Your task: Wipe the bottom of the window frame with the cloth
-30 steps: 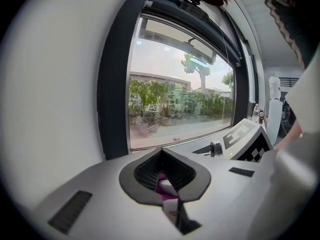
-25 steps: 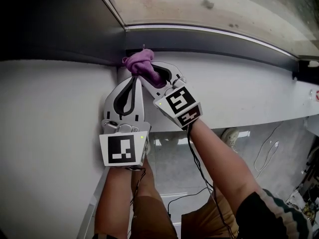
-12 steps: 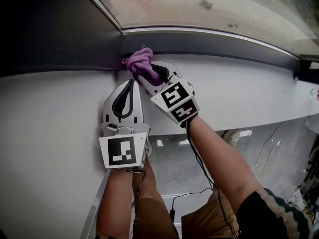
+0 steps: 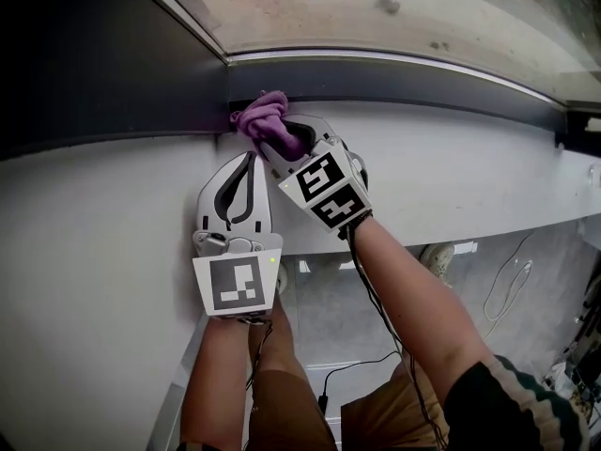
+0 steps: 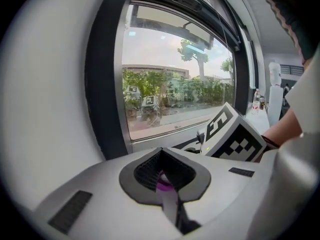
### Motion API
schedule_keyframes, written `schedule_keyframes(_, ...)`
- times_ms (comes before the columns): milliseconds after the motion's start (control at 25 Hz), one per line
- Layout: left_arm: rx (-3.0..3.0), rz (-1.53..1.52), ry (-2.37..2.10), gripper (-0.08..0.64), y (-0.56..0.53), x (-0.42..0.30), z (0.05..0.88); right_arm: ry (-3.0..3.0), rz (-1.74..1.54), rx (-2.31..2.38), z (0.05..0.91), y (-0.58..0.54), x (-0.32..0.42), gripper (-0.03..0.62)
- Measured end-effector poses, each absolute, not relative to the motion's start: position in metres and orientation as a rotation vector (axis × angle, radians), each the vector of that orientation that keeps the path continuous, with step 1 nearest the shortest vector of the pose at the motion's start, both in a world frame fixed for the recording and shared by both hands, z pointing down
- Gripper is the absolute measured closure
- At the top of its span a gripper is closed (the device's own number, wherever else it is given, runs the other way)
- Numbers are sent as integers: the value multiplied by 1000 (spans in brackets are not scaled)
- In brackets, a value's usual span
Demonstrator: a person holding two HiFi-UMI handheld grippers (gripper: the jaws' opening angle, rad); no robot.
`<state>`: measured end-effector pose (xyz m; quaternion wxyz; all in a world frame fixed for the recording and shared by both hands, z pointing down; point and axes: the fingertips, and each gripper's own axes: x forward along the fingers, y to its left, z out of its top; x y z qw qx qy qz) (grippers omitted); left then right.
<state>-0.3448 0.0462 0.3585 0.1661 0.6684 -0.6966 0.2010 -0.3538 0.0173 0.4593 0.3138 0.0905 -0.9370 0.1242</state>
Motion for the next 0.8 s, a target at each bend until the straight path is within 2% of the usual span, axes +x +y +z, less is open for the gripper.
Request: schedule_keyframes(800,1999,680,-1892,551,12,-272,358,-2421,289,306,459,-27,-254,436)
